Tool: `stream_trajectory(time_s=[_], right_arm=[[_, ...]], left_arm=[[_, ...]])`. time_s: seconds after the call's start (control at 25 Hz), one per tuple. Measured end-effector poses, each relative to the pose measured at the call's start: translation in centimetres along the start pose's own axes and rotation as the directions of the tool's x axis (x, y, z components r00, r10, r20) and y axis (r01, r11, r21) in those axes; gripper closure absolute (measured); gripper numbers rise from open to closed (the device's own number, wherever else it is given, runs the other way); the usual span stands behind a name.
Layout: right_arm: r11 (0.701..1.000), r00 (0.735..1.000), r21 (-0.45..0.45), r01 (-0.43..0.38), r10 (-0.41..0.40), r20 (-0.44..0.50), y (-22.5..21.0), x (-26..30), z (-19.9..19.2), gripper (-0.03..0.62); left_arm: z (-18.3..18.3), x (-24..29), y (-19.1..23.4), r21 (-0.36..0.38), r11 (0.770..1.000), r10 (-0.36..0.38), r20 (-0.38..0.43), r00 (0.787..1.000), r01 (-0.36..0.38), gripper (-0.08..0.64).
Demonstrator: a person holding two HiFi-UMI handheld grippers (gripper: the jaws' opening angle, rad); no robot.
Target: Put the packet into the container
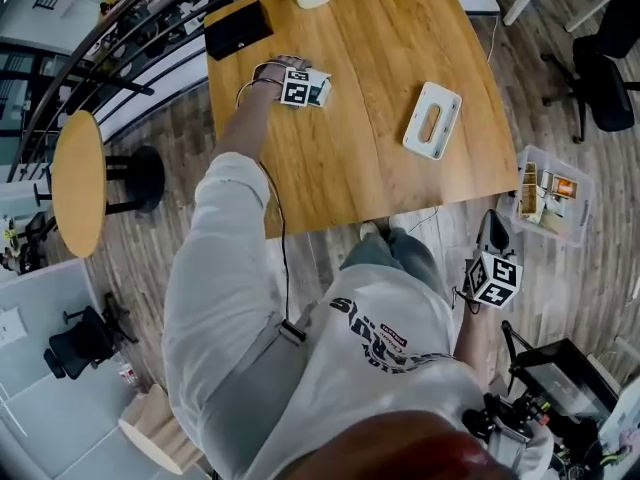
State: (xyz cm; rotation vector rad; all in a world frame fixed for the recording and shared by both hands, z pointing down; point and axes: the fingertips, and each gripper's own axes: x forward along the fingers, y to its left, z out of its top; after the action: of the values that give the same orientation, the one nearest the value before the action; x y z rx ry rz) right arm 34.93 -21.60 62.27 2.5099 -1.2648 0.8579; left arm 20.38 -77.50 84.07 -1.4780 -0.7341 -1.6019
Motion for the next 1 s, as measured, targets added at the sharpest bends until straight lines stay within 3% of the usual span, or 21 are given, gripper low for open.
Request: stream_trajectory(time_s=[0.16, 0.32, 0.36, 0.44, 0.76, 1.0], right_arm=[[1.000, 1.000, -0.010, -0.005, 0.005, -0.021, 0.5, 0.4, -1.0, 0.583], [1.000, 0.998, -0.001, 0.005, -0.005, -0.055, 0.5, 0.8, -2.3, 0.583], [1.000, 0.998, 0.001, 0.006, -0.006, -0.060, 0.6, 1.0, -2.4, 0.583], [1.000, 0.998, 0.001, 0.009, -0.009, -0.058, 0.6, 1.1, -2.3, 0.583], [1.000, 0.999, 0.002, 0.002, -0.002, -0.044, 1.3, 0.7, -2.1, 0.583], [1.000, 0.999, 0.000, -0.011, 0.011, -0.036, 1.9, 0.5, -1.8, 0.583]], left_arm=[[0.1, 1.7, 1.3, -0.010, 1.000, 0.021, 0.001, 1.000, -0.021, -0.035], [0.4, 3.8, 0.4, -0.033, 0.999, -0.025, -0.013, 1.000, 0.024, -0.013], [0.4, 4.1, 0.2, -0.049, 0.998, -0.039, -0.018, 0.999, 0.038, 0.216], [0.3, 3.9, 0.4, -0.073, 0.996, -0.049, -0.023, 0.999, 0.047, 0.242], [0.3, 3.3, -0.6, -0.088, 0.995, -0.056, -0.042, 0.998, 0.052, 0.259], [0.1, 2.5, -1.3, -0.152, 0.987, -0.055, -0.056, 0.997, 0.046, 0.259]])
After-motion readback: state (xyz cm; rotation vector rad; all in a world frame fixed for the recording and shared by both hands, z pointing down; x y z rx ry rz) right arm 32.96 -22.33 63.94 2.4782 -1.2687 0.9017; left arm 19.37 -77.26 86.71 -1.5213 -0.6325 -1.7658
